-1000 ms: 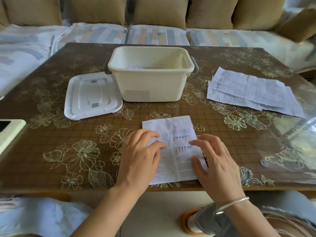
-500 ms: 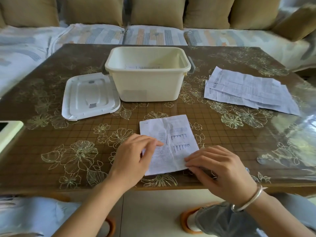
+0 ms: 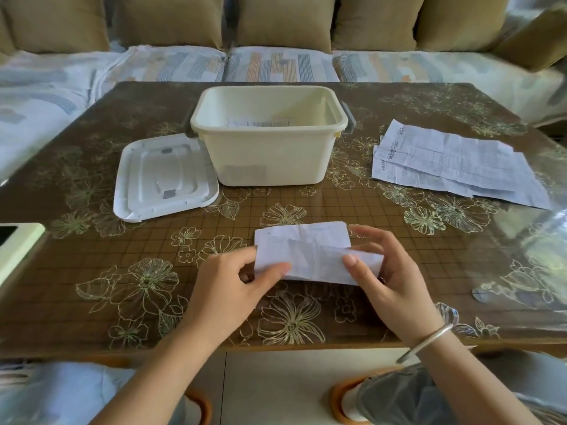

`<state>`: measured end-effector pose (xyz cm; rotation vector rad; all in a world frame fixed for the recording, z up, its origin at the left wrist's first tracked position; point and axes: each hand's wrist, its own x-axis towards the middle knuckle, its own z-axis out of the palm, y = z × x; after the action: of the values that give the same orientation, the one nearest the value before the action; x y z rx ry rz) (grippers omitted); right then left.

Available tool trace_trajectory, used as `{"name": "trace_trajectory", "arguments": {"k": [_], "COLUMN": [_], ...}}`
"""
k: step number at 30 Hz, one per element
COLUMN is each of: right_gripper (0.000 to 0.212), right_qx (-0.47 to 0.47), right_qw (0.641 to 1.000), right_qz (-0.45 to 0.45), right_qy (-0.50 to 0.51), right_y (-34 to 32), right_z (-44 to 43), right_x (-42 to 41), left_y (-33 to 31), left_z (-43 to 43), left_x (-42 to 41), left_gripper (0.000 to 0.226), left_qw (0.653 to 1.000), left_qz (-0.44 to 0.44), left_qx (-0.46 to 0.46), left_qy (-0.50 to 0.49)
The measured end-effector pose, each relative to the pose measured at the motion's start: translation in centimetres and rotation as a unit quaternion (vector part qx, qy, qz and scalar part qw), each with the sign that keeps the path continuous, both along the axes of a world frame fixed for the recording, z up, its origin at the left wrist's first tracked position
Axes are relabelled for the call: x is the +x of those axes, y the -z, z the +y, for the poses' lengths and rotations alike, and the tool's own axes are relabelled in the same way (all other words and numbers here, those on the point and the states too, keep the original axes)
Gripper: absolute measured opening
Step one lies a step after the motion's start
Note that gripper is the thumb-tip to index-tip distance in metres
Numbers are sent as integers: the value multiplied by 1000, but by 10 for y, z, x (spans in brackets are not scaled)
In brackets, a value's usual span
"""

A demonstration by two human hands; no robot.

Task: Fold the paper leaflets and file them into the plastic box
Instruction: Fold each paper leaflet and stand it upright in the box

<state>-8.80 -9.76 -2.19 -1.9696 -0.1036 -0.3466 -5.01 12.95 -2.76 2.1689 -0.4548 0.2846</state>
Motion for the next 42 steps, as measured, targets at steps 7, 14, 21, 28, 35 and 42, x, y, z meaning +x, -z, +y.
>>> {"name": "trace_trajectory", "arguments": {"k": [7, 14, 21, 28, 35, 42], "right_gripper": [59, 56, 55, 49, 49, 25], "right_qx": [-70, -161, -208, -288, -509, -456], "right_qw": [991, 978, 969, 946, 860, 868], "right_qz": [41, 58, 33, 41, -25, -128], "right_qy": [102, 116, 127, 143, -40, -151], "right_y": [4, 9, 12, 13, -26, -5], "right_z": [7, 11, 13, 16, 16, -11], "right_x": [18, 25, 25, 24, 37, 44], "left_y": [9, 11, 7, 8, 15, 9], "left_z": [-15, -28, -37, -41, -40, -15], "left_x": [23, 24, 19, 18, 28, 25], "left_gripper": [61, 40, 26, 59, 21, 31], "left_qw": [990, 965, 953, 930, 943, 987], "left_qz": [16, 5, -61, -87, -131, -80], "left_qx": [76, 191, 209, 255, 274, 127], "left_qy": [-114, -182, -212, -251, -134, -58]}}
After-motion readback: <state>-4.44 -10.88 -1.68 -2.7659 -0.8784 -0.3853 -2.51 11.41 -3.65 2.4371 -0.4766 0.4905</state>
